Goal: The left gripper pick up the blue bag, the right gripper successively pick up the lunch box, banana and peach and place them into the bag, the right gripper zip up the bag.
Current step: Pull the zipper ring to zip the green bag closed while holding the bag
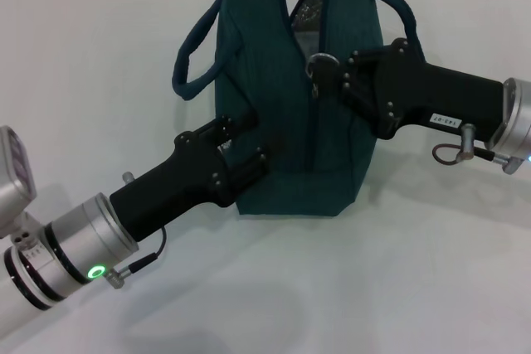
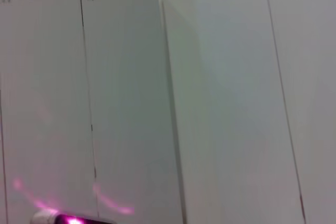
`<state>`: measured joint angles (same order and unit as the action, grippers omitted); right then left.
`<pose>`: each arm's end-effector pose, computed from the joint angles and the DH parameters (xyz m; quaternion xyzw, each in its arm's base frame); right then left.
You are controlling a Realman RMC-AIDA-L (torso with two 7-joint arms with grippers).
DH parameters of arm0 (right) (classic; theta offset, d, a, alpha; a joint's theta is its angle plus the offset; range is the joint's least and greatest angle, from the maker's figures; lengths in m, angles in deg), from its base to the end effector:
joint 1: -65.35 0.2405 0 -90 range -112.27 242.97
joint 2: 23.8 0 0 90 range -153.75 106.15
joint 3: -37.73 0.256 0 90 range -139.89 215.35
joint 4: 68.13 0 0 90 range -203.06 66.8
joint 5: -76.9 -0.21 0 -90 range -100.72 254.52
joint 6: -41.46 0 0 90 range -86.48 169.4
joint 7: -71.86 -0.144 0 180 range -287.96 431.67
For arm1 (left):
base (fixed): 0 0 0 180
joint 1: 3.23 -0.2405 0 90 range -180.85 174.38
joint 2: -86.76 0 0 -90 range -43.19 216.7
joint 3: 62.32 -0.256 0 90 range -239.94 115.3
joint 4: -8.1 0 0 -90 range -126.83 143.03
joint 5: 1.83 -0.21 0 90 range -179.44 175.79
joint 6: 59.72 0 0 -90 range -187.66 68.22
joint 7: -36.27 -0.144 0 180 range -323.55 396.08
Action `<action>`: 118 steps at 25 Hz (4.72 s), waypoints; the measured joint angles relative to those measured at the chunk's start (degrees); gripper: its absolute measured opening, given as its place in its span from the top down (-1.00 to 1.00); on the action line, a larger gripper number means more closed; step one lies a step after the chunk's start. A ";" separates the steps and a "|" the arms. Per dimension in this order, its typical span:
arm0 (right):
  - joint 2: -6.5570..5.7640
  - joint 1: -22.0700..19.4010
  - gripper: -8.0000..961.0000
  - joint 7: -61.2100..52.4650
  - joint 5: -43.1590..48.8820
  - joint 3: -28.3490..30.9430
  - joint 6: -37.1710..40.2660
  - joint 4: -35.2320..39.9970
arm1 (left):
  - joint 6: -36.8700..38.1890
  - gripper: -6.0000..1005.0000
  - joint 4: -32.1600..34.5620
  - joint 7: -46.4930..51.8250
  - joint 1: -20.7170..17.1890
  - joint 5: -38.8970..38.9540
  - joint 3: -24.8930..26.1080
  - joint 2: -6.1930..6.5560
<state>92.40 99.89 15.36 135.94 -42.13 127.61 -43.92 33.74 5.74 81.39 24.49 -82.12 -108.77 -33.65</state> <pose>0.1807 0.3389 -0.0315 -0.8955 0.0615 0.4250 0.1166 -0.2579 0.2588 -0.0705 -0.8247 -0.2512 -0.4701 0.1890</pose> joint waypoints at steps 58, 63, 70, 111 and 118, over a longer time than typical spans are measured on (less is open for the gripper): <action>-0.24 -0.18 0.97 -0.11 -8.69 0.10 -3.37 -0.30 | -2.49 0.86 -0.20 -4.82 0.23 -0.32 -5.25 0.17; -0.36 -0.28 0.97 -0.10 -9.78 0.64 -4.54 -0.34 | -2.40 0.88 1.61 -4.79 -0.60 -0.35 -8.59 0.45; -0.14 -2.48 0.96 0.56 -9.32 0.21 -0.45 -0.40 | -0.67 0.88 5.20 -4.44 -5.51 3.76 -7.82 0.49; 0.00 -6.86 0.96 3.53 -9.37 -4.08 3.30 -0.48 | -4.23 -0.07 33.75 34.61 -2.56 -5.30 -7.90 2.06; 0.00 -6.86 0.96 3.56 -9.50 -4.06 3.33 -0.48 | -6.79 -0.05 36.66 42.37 -0.17 -11.39 -7.87 1.89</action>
<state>92.39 93.03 18.92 126.44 -46.19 130.94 -44.40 26.95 42.41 123.76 24.32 -93.51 -116.64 -31.75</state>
